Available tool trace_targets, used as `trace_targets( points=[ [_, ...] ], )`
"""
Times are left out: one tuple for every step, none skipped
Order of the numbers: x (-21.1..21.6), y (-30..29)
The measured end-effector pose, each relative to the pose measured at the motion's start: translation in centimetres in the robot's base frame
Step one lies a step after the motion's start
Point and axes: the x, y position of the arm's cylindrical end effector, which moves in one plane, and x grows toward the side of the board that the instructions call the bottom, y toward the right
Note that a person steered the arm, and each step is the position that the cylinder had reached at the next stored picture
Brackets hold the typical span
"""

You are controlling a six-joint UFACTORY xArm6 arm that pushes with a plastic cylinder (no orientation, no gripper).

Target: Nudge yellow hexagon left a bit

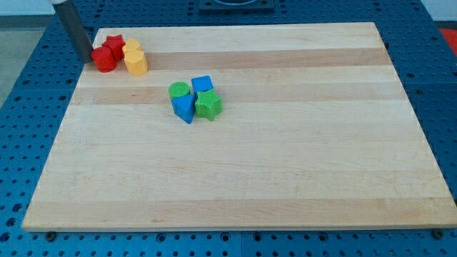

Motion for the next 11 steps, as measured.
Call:
trace_targets(
  points=[
    [0.3,0.8],
    [1.0,0.2],
    [4.2,0.0],
    [6.7,2.4],
    [7.4,6.6],
    [7.4,10.8],
    [5.9,13.0],
    [4.6,13.5],
    [4.6,11.3],
    [4.6,7.8],
    [4.8,6.0]
  ],
)
